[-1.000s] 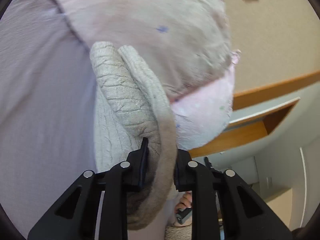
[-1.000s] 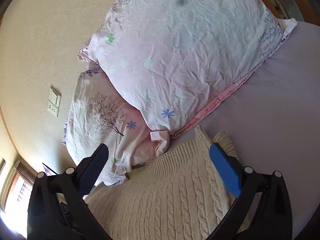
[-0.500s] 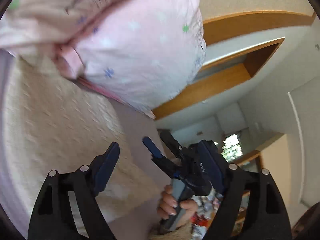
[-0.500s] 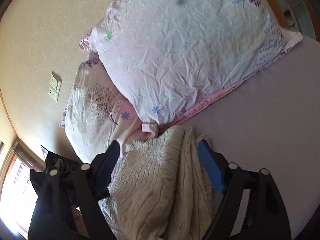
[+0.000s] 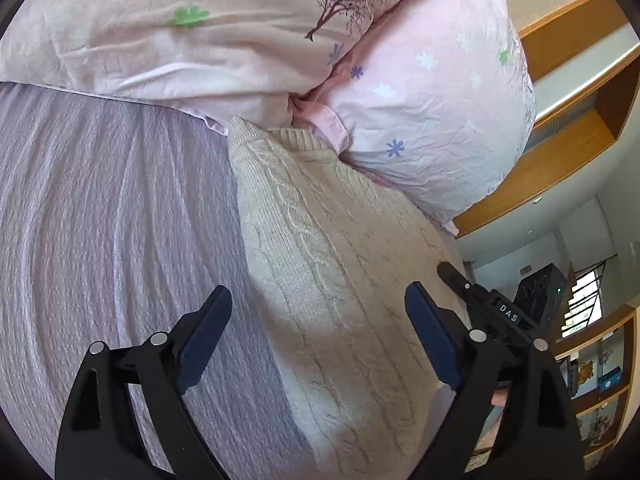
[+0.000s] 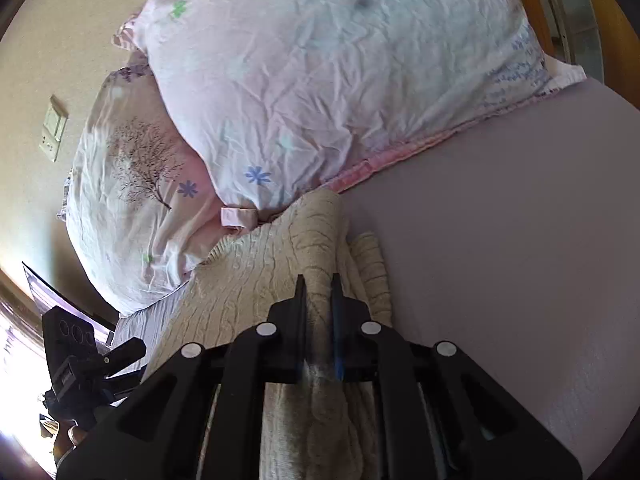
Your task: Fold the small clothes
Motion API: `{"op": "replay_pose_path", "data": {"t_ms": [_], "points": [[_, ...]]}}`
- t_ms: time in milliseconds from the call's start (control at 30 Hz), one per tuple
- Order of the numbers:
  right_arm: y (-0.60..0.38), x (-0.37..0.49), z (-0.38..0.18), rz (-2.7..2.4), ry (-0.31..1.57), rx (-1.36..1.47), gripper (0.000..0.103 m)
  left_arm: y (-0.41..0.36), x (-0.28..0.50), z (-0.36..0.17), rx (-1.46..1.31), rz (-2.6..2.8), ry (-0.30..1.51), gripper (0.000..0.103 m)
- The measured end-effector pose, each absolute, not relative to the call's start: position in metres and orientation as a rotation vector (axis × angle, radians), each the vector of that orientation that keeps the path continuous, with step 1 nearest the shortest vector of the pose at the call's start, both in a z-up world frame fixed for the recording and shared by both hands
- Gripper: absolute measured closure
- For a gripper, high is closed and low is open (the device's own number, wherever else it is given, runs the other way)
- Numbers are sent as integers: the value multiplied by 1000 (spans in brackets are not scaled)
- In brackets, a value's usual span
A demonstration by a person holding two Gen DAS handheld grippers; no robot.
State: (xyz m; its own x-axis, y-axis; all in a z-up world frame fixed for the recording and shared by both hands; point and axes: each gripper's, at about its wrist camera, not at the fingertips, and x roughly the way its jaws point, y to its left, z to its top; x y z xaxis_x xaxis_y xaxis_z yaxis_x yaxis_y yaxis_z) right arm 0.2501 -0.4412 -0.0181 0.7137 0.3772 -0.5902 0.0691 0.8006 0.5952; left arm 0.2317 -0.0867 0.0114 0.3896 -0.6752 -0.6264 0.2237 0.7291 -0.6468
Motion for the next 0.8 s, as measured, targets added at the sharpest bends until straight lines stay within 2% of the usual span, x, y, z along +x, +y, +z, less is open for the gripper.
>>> {"op": "replay_pose_path", "data": {"t_ms": [67,133,233,267,300,333,367,400,500,633,700,800], "points": [[-443,254,-19,145,803,625,34,-96,234,4,-497,-607,1053,14],[-443,254,-21,138,819,623,25,-104,234,-4,-499,-616,1078,13],[-441,262,-36,204,907,673,28,-108,232,-5,-484,-627,1039,10],[-439,263,-40,234,915,690,40,-109,233,-6,-498,-632,1035,11],[-439,262,-42,263,908,717,47,-107,233,-8,-516,-631,1033,23],[-441,261,-44,308,899,763,63,-107,235,-9,-529,-633,1036,30],[-441,260,-44,340,882,785,68,-103,235,-7,-536,-638,1026,45],[-439,258,-42,379,863,790,69,-96,235,-5,-545,-652,1016,55],[-418,255,-34,566,822,822,72,-70,230,12,-522,-689,992,61],[-360,263,-36,624,898,696,68,-24,217,37,-374,-593,915,58],[-343,263,-32,558,923,588,54,-7,220,32,-334,-526,939,50],[-355,228,-8,516,793,599,52,13,204,31,-357,-484,918,49]]}}
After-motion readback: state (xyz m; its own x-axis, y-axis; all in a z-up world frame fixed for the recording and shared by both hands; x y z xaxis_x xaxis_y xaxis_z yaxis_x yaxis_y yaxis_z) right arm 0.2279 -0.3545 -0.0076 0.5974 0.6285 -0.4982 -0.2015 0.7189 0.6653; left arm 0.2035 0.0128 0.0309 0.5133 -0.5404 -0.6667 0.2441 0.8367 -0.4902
